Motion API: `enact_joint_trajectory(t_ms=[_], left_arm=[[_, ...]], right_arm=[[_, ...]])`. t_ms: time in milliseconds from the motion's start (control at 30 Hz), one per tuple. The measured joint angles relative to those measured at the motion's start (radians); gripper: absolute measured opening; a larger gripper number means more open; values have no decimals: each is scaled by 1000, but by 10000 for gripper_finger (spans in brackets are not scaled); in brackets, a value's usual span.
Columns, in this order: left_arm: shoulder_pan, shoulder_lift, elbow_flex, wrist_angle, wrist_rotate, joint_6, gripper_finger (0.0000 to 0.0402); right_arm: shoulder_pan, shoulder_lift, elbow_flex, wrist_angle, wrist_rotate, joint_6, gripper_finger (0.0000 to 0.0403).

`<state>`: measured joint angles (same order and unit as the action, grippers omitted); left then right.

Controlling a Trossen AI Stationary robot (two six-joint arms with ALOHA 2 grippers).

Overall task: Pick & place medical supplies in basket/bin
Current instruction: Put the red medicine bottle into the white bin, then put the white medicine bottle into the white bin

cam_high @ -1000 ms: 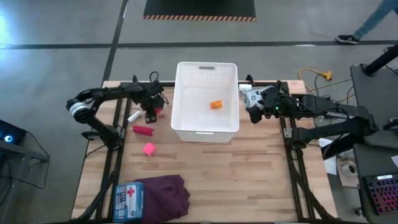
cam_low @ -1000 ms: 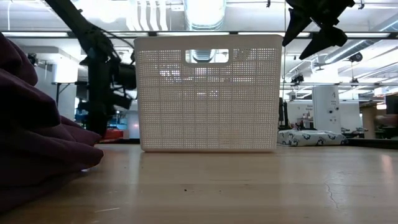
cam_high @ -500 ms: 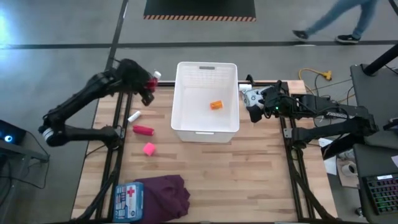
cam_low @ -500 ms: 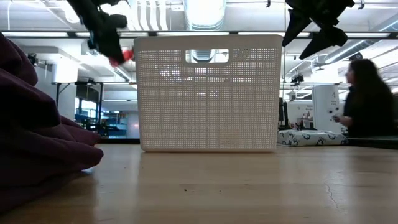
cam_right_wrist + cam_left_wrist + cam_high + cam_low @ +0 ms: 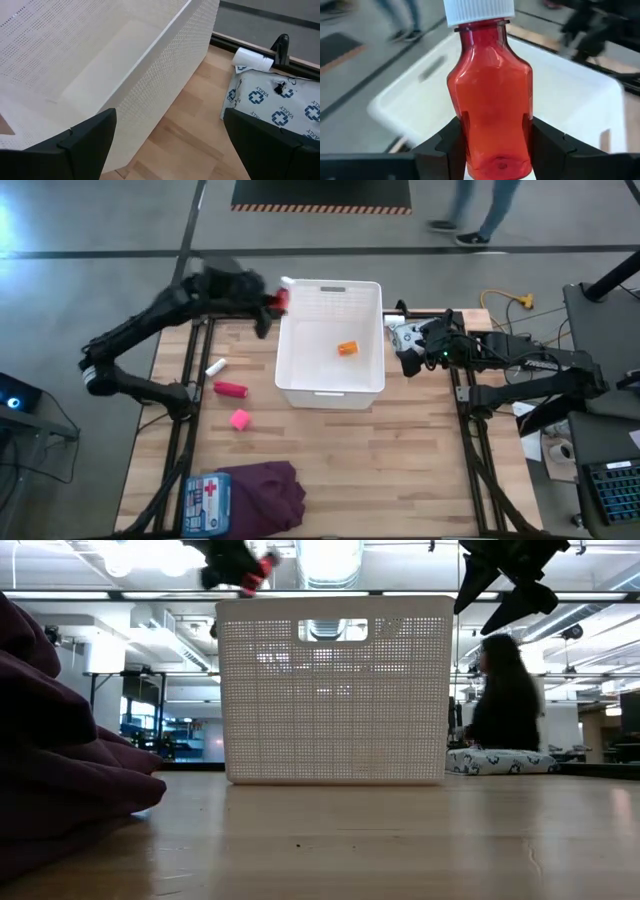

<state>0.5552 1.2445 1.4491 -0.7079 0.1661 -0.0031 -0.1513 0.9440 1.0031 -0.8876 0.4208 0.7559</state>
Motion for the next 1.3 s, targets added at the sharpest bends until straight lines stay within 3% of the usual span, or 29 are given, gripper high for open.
enact_joint_trajectory(t_ms=[200,400,833,1300], left_arm=[[-106,230,60,-2,1,82,151],[-112,431,164,-48,-1,99,151],[-115,894,603,-410,-99,304,157],[-111,925,478,-360,-97,279,282]], right_arm=[[0,-8,0,-2,-2,-7,359],[0,-16,0,-5,-4,-11,359],[0,-23,0,-49,-6,-7,359],[0,-58,0,-189,-10,-16,359]])
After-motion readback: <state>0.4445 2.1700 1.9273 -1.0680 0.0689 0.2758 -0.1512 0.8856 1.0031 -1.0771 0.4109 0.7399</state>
